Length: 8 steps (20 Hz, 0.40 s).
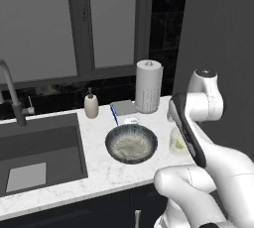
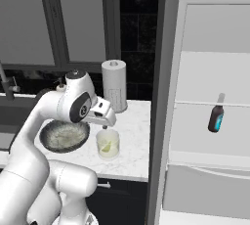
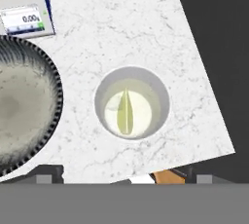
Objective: Grab a lemon wedge from the fridge and one ice cube from the ice bowl, and put them in the glass of lemonade.
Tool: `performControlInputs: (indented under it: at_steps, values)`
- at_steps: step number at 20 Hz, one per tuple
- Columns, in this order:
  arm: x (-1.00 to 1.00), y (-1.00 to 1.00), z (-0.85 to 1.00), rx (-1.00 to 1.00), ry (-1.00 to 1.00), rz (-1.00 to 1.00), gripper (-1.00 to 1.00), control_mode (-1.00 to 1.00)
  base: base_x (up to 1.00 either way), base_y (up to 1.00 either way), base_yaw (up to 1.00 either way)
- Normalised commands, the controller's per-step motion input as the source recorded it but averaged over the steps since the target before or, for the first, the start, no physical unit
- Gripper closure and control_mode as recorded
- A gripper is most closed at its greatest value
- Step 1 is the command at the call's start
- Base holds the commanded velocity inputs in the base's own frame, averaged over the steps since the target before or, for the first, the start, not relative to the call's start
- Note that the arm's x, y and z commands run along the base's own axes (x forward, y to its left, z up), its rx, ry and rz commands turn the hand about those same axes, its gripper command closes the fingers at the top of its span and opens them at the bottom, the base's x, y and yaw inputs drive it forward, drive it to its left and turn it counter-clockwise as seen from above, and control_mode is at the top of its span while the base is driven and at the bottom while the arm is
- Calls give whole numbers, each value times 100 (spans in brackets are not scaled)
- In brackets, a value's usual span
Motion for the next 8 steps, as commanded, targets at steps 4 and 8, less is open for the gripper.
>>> performControlInputs:
  at_steps: [4, 8]
  values:
    - [-67, 15, 37, 5, 0, 9, -100, -100, 0, 0, 0]
    - [-45, 30, 43, 1, 0, 12, -100, -100, 0, 0, 0]
